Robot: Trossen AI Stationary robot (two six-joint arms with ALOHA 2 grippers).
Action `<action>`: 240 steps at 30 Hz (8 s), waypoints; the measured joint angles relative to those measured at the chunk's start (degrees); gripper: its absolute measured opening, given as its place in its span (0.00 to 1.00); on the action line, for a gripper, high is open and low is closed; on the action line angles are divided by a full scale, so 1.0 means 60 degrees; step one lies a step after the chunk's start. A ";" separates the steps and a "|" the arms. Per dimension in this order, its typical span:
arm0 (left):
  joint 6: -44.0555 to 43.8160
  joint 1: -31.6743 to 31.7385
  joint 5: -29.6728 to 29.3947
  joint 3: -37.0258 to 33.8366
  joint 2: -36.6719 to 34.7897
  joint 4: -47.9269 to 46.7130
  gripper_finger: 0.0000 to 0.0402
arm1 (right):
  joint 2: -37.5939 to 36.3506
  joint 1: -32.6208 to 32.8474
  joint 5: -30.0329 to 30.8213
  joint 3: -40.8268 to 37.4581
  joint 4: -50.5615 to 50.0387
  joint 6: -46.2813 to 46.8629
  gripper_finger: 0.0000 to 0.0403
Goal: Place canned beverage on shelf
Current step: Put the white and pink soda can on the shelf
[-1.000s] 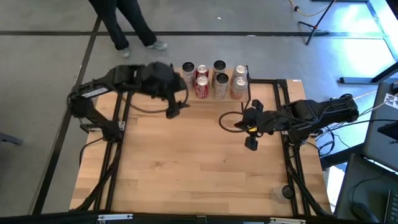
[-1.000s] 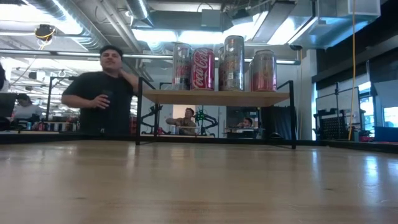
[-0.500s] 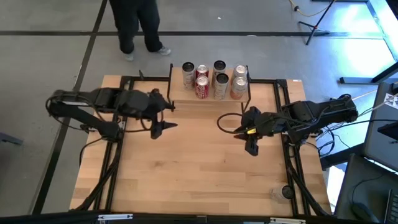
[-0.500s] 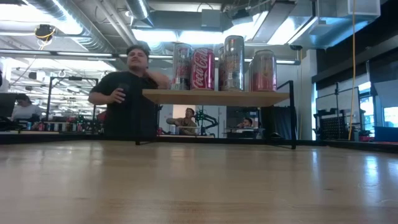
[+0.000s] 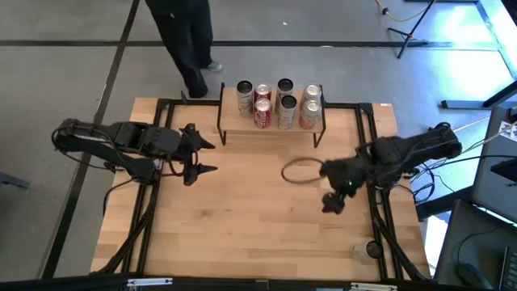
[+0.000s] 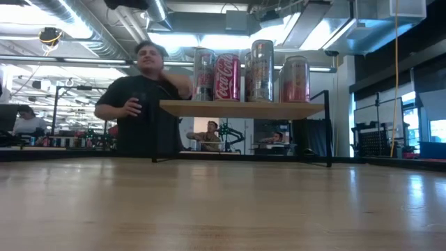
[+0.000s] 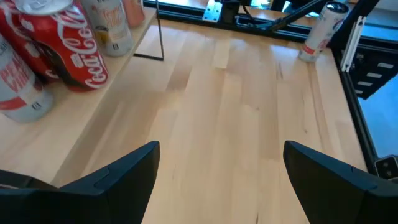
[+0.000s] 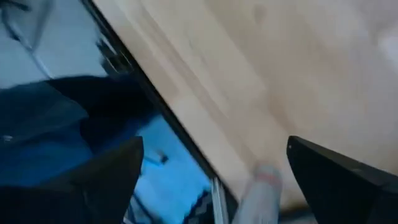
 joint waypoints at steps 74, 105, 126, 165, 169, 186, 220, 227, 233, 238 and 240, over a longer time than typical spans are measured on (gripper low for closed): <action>0.0215 -0.0016 0.2145 -0.0170 -0.0066 -0.0451 0.82 | 0.2699 0.5318 0.0826 -0.1335 0.1128 0.6431 0.56; -0.2921 -0.3236 0.0621 -0.4064 -0.1510 0.1847 0.77 | 0.6302 -0.0897 0.1643 0.3741 -0.1216 -0.5252 0.56; -0.3790 -0.3437 0.1045 -0.4072 -0.1450 0.2014 0.77 | 0.7252 -0.1086 0.1340 0.3781 -0.1213 -0.5378 0.56; -0.2872 -0.3254 0.0029 -0.4064 -0.1244 0.3902 0.77 | 0.6202 0.0278 0.2748 0.6601 -0.2957 -0.5469 0.93; -0.2407 -0.2965 0.0036 -0.4061 -0.0583 0.5077 0.77 | 0.5705 0.0807 0.3983 0.6570 -0.2941 -0.5223 0.93; -0.1480 -0.1181 0.1504 -0.0981 0.4575 0.6925 0.77 | 0.1398 0.2935 0.4626 0.0433 -0.0917 -0.2046 0.93; -0.0833 -0.0754 0.1493 0.1291 0.8689 0.7121 0.77 | 0.0233 0.4987 0.4680 -0.2918 0.1475 -0.0487 0.93; -0.2080 -0.0750 0.0843 0.1266 0.8566 0.6980 0.64 | 0.0233 0.4987 0.4707 -0.2918 0.1455 -0.0659 0.93; -0.2702 -0.0753 0.0240 0.1259 0.7351 0.6337 0.59 | 0.0233 0.4987 0.5544 -0.2918 0.1476 -0.0705 0.93; -0.3078 -0.0733 -0.0763 0.1261 0.5754 0.5123 0.59 | 0.0233 0.4983 0.6068 -0.2918 0.1513 -0.0813 0.93; -0.3207 -0.0629 -0.1183 0.1274 0.5017 0.4744 0.59 | 0.0235 0.4983 0.6237 -0.2918 0.1501 -0.0948 0.93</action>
